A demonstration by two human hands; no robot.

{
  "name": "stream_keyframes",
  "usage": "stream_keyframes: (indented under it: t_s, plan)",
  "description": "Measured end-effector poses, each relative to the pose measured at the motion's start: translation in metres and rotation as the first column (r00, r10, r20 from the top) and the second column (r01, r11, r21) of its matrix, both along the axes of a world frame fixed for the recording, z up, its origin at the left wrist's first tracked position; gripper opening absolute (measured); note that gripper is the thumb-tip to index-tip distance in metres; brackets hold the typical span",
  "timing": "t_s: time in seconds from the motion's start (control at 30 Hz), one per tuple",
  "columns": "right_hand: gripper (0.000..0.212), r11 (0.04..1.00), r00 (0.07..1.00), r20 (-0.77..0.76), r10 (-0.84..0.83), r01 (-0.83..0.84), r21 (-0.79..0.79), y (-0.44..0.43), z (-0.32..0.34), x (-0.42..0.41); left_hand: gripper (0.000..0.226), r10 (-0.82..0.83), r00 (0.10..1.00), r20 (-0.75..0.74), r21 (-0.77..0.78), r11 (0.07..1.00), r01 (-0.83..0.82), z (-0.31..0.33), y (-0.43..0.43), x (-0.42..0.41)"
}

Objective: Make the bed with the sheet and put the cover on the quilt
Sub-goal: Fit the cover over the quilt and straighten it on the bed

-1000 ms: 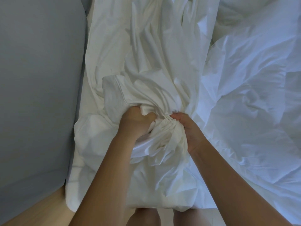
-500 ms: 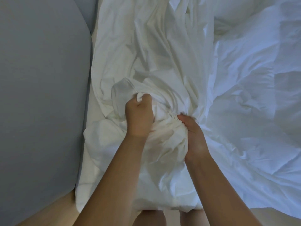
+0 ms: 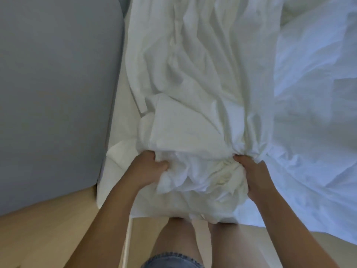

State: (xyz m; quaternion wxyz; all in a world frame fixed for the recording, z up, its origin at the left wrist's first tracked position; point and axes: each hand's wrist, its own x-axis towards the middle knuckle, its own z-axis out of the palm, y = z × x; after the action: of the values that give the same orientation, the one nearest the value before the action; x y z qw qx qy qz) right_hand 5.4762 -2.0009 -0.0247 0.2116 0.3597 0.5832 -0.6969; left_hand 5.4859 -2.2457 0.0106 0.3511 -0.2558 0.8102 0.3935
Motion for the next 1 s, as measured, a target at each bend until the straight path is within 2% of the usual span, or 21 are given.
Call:
stream_keyframes:
  t_s: [0.03,0.07,0.17,0.23,0.27,0.33,0.43,0.5,0.53,0.6,0.63,0.7,0.73,0.77,0.83,0.87,0.9,1.0]
  plan:
    - [0.03,1.0,1.0,-0.002,0.014,-0.014,-0.018,0.0,-0.004,0.0,0.029,-0.085,0.996,-0.02,-0.065,0.994,0.084,-0.004,-0.003,-0.008]
    - [0.034,0.999,1.0,-0.003,0.029,-0.029,-0.044,0.001,-0.007,-0.001,0.035,-0.064,0.997,-0.043,-0.054,0.997,0.062,-0.004,-0.006,-0.017]
    - [0.052,0.991,0.997,-0.006,0.08,-0.08,-0.103,0.008,-0.012,-0.006,0.047,0.205,0.973,-0.109,0.232,0.957,-0.176,0.001,-0.002,-0.049]
    - [0.054,0.987,0.994,-0.008,0.106,-0.106,-0.116,0.011,-0.013,-0.009,0.064,0.129,0.986,-0.106,0.144,0.983,-0.113,-0.011,0.011,-0.065]
    - [0.054,0.987,0.993,-0.005,0.116,-0.116,-0.114,0.012,-0.014,-0.011,0.063,0.071,0.995,-0.073,0.06,0.996,-0.067,-0.018,0.02,-0.067]
    - [0.051,0.988,0.993,0.002,0.117,-0.117,-0.098,0.011,-0.015,-0.012,0.048,0.112,0.993,-0.025,-0.028,0.993,-0.113,-0.034,0.033,-0.065]
    - [0.048,0.993,0.995,0.011,0.102,-0.101,-0.067,0.009,-0.018,-0.013,0.036,0.286,0.957,0.047,0.055,0.956,-0.288,-0.044,0.047,-0.065]
    - [0.046,0.996,0.998,-0.003,0.062,-0.062,-0.063,0.004,-0.018,-0.015,0.034,0.369,0.929,0.002,0.104,0.924,-0.368,-0.041,0.058,-0.06]
    - [0.049,0.996,0.998,-0.034,0.05,-0.052,-0.072,-0.001,-0.015,-0.016,0.034,0.391,0.918,-0.073,0.122,0.917,-0.381,-0.037,0.064,-0.057]
    - [0.074,0.996,0.99,-0.123,0.07,-0.077,-0.053,-0.018,-0.01,-0.022,0.035,0.384,0.881,-0.276,0.168,0.922,-0.35,-0.028,0.075,-0.049]
    - [0.089,0.997,0.986,-0.144,0.082,-0.082,0.001,-0.03,-0.006,-0.024,0.034,0.358,0.874,-0.329,0.175,0.932,-0.316,-0.024,0.078,-0.044]
    - [0.107,0.985,0.987,-0.133,0.086,-0.065,0.16,-0.053,0.001,-0.027,0.026,0.325,0.897,-0.301,0.185,0.942,-0.279,-0.023,0.08,-0.035]
    - [0.104,0.967,0.988,-0.121,0.094,-0.062,0.246,-0.061,0.005,-0.029,0.019,0.355,0.894,-0.273,0.213,0.929,-0.304,-0.02,0.078,-0.032]
    - [0.091,0.939,0.986,-0.12,0.117,-0.071,0.336,-0.064,0.011,-0.031,0.011,0.386,0.88,-0.277,0.218,0.917,-0.333,-0.014,0.073,-0.028]
    - [0.053,0.868,0.972,-0.173,0.161,-0.056,0.493,-0.058,0.025,-0.038,0.017,0.387,0.844,-0.371,0.162,0.922,-0.351,0.006,0.054,-0.02]
    - [0.035,0.855,0.967,-0.208,0.15,-0.021,0.518,-0.049,0.031,-0.041,0.019,0.412,0.816,-0.406,0.172,0.911,-0.374,0.014,0.041,-0.013]
    - [0.026,0.874,0.964,-0.237,0.119,0.012,0.485,-0.041,0.036,-0.042,0.017,0.45,0.797,-0.402,0.208,0.893,-0.399,0.024,0.027,-0.004]
    - [0.027,0.938,0.971,-0.222,0.089,-0.007,0.348,-0.025,0.039,-0.021,0.017,0.598,0.759,-0.258,0.294,0.797,-0.528,0.032,0.001,0.037]
